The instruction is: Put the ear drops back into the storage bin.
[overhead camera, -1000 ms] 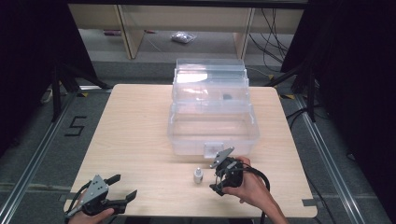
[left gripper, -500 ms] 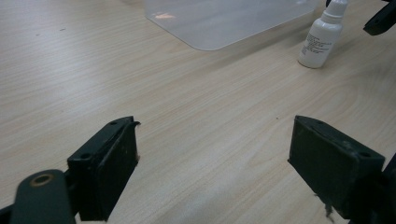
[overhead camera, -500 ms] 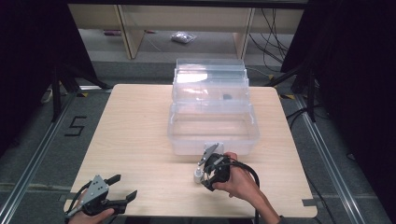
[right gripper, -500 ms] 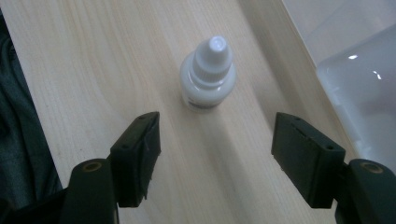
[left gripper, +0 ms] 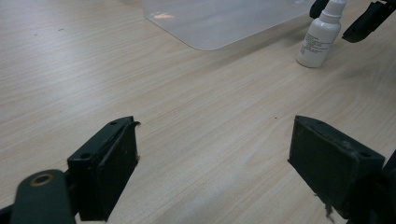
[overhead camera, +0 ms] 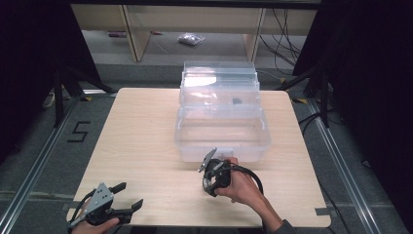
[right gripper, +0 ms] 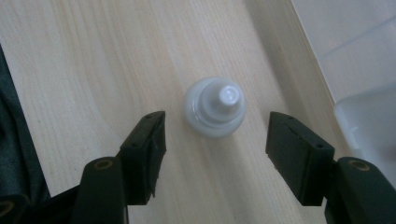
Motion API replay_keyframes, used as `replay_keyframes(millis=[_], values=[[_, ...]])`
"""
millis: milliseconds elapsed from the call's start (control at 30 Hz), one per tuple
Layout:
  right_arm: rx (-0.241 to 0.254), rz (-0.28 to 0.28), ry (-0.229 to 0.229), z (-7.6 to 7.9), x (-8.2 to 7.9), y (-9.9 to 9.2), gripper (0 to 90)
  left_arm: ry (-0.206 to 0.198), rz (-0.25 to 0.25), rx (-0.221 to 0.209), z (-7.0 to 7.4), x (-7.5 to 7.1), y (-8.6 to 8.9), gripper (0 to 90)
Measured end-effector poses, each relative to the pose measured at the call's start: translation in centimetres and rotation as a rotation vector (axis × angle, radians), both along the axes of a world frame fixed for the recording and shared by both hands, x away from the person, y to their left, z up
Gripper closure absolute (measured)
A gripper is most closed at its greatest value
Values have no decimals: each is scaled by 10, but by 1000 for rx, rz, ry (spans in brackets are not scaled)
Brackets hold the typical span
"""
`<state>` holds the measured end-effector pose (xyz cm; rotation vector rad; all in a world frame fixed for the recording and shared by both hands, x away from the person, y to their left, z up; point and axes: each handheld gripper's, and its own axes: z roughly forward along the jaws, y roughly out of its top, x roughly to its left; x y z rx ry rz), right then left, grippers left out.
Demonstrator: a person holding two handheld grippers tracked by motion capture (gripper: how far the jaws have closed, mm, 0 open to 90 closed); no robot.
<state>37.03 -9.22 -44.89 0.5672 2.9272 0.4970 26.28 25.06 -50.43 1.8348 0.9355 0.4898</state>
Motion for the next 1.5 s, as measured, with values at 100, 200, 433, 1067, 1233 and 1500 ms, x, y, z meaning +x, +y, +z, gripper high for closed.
replay_keyframes(millis=[100, 200, 433, 1067, 1233, 1500], values=[[-7, 20, 0, 0, 3, 2, 420, -1, 0, 1, 0, 0, 0, 147], [-19, 3, 14, -2, 4, 6, 430, 0, -3, -7, -1, 1, 0, 148], [-30, 10, 29, -5, 5, 11, 451, 1, -6, -7, -1, 0, 0, 148], [-74, 44, 16, -13, 10, 20, 601, 2, 0, 0, 0, 0, 0, 147], [-70, 37, 26, -13, 9, 20, 603, -2, -3, -7, 0, 0, 0, 148], [-55, 15, 43, -3, 6, 16, 604, -1, 6, -3, 0, 0, 0, 147]])
